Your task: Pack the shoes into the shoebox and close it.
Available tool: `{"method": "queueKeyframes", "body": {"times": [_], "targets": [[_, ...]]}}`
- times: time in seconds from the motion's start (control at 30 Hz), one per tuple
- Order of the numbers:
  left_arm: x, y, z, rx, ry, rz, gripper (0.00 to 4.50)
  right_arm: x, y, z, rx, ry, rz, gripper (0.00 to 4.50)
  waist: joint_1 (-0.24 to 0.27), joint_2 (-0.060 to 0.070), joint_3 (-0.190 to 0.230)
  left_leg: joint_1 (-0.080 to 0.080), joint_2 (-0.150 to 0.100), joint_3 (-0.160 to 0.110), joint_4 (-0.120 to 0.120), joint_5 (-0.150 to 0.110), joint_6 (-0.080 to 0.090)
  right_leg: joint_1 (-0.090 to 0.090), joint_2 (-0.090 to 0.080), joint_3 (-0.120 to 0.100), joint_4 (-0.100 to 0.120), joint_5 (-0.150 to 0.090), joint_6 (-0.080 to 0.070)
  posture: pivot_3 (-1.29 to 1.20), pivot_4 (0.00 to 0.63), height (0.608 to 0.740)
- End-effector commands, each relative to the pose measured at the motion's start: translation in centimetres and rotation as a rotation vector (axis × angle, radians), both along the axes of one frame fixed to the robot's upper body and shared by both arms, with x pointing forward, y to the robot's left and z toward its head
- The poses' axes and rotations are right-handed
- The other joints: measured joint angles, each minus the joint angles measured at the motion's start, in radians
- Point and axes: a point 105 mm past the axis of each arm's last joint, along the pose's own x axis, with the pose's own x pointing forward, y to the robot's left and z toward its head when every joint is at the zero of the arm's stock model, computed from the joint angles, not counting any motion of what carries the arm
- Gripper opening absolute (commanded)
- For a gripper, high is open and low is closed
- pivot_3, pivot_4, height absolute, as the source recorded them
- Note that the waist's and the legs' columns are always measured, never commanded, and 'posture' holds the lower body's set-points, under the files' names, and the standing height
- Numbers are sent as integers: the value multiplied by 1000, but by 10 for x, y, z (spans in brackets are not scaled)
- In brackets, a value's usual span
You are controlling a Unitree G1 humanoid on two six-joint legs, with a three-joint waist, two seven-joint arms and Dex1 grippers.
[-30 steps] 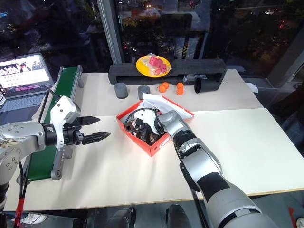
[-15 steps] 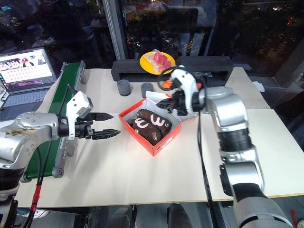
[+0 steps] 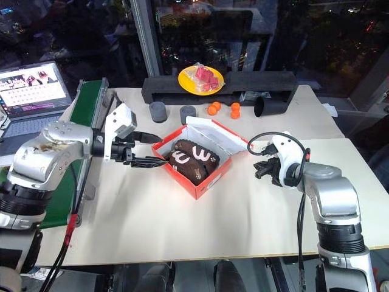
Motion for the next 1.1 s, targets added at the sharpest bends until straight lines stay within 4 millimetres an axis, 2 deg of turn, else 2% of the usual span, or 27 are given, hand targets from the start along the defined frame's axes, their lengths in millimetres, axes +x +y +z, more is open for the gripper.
{"method": "queueKeyframes", "body": {"times": [0.03,0.13,0.2,0.27,0.47,0.6,0.7,0.8,0.9,1.0,1.1], "targets": [[-3,-6,15,7,-54,-36,3865,25,4,-8,-47,-86,-11,23,-2,0,0,0,0,0,0,0,0,0,0,0,0,0,0,0,150,740],[-2,-5,19,10,-66,-29,3865,51,10,-29,-83,-95,6,23,-13,0,1,0,0,0,0,0,0,-1,0,1,0,0,0,0,150,740],[-2,-4,20,11,-71,-20,3865,60,12,-35,-98,-105,24,23,-15,0,2,-1,0,0,0,0,0,-1,0,1,0,1,-1,0,150,740],[-3,0,21,11,-74,-2,3865,74,13,-34,-107,-127,31,23,-16,0,2,0,0,0,-1,0,0,-1,0,1,0,1,-2,0,150,740],[-6,4,21,3,-72,22,3865,95,20,-28,-105,-177,41,23,-19,0,4,0,-1,0,-2,0,0,-1,0,1,0,4,-6,0,150,740],[-6,6,21,0,-75,39,3865,103,39,-10,95,-232,60,23,-22,0,5,0,-1,0,-2,0,0,-1,0,1,0,5,-7,0,150,740],[-6,8,21,4,-79,51,3865,105,56,14,432,-253,82,23,-22,0,5,0,0,0,-2,0,0,-1,0,2,0,5,-7,0,150,740],[-7,10,21,5,-81,60,3865,105,60,31,588,-290,100,23,-21,0,5,0,-1,0,-2,0,0,-1,0,2,0,5,-7,0,150,740],[-8,11,20,10,-79,66,3865,104,62,57,789,-332,133,23,-20,1,5,0,-1,0,-2,0,0,-1,0,2,0,5,-7,0,150,740],[-9,12,20,11,-79,70,3865,95,71,74,910,-322,252,23,-20,1,5,0,-1,0,-2,0,0,-1,0,2,1,5,-7,0,150,740],[-8,13,21,15,-83,75,3865,76,92,74,873,-235,433,23,-23,1,5,0,-1,0,-2,0,0,-1,0,2,1,5,-7,0,150,740]]}}
